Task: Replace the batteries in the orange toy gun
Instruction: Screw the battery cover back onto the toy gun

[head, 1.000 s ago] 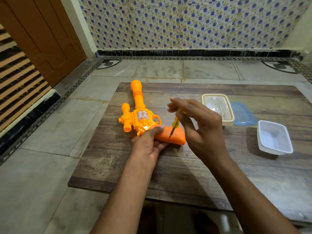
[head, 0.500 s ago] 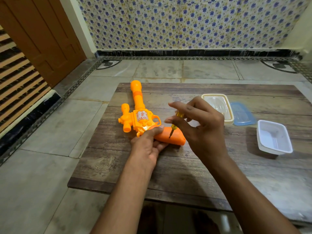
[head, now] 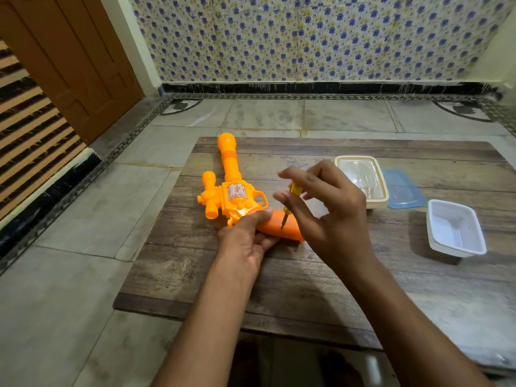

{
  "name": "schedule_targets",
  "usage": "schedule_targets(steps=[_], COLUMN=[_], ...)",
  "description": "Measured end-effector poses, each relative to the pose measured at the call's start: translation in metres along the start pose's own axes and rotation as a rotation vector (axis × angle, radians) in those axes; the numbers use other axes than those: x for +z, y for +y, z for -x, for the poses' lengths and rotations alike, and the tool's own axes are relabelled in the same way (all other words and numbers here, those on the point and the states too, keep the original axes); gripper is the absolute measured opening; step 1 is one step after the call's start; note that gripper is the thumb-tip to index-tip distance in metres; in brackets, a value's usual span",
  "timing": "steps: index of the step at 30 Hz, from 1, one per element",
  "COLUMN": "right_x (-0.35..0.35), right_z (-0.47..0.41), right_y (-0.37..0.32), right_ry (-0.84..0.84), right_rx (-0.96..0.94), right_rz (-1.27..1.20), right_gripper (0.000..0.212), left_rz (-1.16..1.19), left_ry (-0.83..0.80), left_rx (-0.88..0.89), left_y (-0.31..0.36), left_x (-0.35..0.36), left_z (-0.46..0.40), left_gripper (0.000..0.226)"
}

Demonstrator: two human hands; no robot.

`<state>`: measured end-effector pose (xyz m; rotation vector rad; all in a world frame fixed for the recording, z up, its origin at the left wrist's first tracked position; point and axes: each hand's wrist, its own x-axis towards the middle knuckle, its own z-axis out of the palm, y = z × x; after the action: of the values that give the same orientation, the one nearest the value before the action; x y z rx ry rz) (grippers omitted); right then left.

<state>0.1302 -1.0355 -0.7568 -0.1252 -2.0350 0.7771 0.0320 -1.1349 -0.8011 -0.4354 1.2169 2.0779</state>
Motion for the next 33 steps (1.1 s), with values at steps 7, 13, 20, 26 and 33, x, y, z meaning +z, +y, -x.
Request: schedule_targets(steps=[7, 13, 20, 26, 33], right_x=[-0.0028, -0.0043, -0.0032, -0.0038, -0.0024], right_z=[-0.0006, 0.0006, -0.0023, -0.002, -0.0026], right_y=[0.0013, 0.0048, 0.0012, 0.0017, 0.0016], right_ry=[-0.009, -0.021, -0.023, -0.085, -0.07], right_rx=[0.02, 0.05, -0.008, 0.0, -0.024], right_rz=[-0.024, -0.071, -0.011, -0.074, -0.033], right_gripper=[0.026, 0.025, 0.026, 0.035, 0.029], left_rz=[-0.022, -0.001, -0.002, 0.007, -0.006], left_ry=[0.031, 0.031, 0.012, 0.011, 0.013], left_rx=[-0.012, -0.015, -0.005, 0.001, -0.002], left_y=[0.0017, 0.0028, -0.0003, 0.0008, -0.0006], left_x=[0.0012, 0.0037, -0.0005, 0.0016, -0.0014], left_z=[0.0014, 0.0026, -0.0005, 0.0014, -0.0029], left_gripper=[0.05, 0.054, 0.055, 0.053, 0.055])
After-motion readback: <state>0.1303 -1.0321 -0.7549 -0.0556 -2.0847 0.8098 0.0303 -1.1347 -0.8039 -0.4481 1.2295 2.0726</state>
